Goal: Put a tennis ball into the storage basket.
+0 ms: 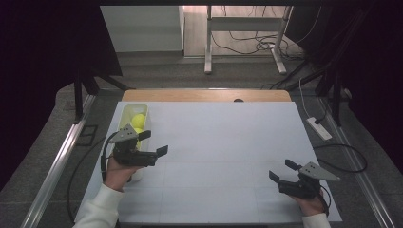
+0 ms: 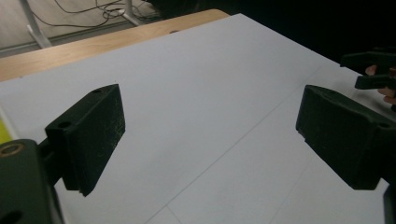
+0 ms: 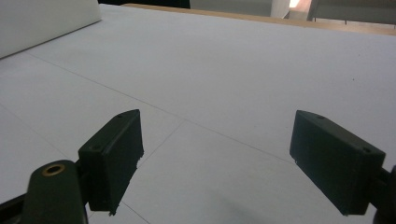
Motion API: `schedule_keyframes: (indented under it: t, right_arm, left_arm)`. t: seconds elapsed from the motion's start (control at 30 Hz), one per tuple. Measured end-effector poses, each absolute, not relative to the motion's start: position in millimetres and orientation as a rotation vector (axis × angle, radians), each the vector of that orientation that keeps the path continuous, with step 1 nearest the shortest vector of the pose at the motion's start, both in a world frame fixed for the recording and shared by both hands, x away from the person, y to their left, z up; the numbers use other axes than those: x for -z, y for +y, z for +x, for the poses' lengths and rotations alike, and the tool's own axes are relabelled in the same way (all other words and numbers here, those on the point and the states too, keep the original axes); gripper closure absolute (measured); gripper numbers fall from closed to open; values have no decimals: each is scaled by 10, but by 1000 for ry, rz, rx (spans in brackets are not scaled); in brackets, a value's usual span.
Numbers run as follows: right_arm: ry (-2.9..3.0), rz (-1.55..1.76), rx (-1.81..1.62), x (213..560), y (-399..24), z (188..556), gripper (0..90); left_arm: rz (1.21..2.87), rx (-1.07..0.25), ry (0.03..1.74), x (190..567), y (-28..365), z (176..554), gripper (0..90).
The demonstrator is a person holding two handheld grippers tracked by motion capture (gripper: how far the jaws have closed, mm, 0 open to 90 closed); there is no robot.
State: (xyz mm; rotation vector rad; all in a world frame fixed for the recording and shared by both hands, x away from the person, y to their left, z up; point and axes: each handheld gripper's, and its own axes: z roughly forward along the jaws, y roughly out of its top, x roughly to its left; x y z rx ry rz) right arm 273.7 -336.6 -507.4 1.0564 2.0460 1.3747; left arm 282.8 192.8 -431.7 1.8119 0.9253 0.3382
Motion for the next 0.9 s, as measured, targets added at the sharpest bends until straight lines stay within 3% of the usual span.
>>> schedule_keyframes:
  t: [0.9]
  right_arm:
    - [2052,1049,-1380,5079,-3363,2708,169]
  left_arm:
    - [1882,-278,857,4693,1571,2578,98]
